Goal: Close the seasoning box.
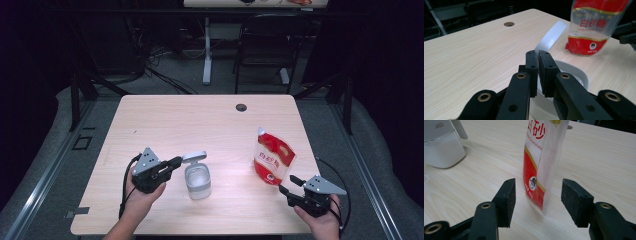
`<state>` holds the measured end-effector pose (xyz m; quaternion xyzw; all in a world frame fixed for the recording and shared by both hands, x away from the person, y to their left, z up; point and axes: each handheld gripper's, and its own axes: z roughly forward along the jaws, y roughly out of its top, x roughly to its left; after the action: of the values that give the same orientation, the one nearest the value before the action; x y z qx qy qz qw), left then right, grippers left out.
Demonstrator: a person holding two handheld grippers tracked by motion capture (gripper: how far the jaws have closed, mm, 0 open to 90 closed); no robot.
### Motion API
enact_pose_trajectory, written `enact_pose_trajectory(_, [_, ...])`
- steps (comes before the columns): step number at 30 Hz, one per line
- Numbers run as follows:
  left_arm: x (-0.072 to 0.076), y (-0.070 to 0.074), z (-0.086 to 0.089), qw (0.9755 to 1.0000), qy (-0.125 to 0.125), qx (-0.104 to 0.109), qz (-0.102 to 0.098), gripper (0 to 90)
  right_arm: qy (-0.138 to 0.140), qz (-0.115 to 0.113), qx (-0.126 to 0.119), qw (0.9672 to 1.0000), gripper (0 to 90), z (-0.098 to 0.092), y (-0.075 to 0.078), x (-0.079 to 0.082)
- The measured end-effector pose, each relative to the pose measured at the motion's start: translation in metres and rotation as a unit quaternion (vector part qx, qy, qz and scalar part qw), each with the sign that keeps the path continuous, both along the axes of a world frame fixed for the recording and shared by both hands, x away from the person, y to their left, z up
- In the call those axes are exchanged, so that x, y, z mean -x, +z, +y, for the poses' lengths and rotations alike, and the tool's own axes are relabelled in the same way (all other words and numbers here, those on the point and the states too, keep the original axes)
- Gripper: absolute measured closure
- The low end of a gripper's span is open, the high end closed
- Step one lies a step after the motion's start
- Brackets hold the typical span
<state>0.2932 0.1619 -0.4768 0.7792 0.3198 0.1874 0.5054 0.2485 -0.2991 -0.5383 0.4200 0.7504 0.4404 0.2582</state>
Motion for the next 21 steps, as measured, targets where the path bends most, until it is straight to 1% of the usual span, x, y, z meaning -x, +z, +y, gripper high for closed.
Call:
enact_pose_trajectory(2, [0.0031,-0.0004,-0.0013,1.0,-0.002,-0.005,-0.001,85.9,0.0,0.001,-0.007,1.0,45.6,0.0009,-0.001,-0.0007])
enact_pose_trajectory(4, [0.0055,-0.0006,-0.0021,1.0,-0.004,-0.006,0.0,85.9,0.002,0.002,0.0,1.0,45.6,0.001,-0.0013,-0.0011])
enact_pose_trajectory(9, [0.0073,-0.0002,-0.0013,0.9999,-0.009,-0.007,0.001,84.2,0.005,0.001,-0.002,1.0,45.6,0.0032,-0.0008,-0.0009])
enact_pose_trajectory(14, [0.0083,0.0029,0.0002,1.0,-0.006,-0.006,-0.004,84.1,0.005,0.002,0.002,1.0,45.6,0.0014,-0.0001,-0.0005])
enact_pose_trajectory(15, [0.0079,0.0034,0.0012,1.0,-0.004,-0.007,-0.005,84.1,0.004,0.001,-0.002,1.0,45.6,0.0014,-0.0006,-0.0006])
enact_pose_trajectory(17, [0.0066,0.0029,0.003,0.9999,-0.004,-0.009,-0.004,84.1,0.004,0.002,-0.003,1.0,45.6,0.0012,-0.001,-0.0007])
enact_pose_trajectory(21, [0.003,0.0005,0.007,1.0,0.006,-0.007,-0.001,83.1,0.006,0.003,0.003,1.0,45.6,0.0022,-0.001,-0.0007])
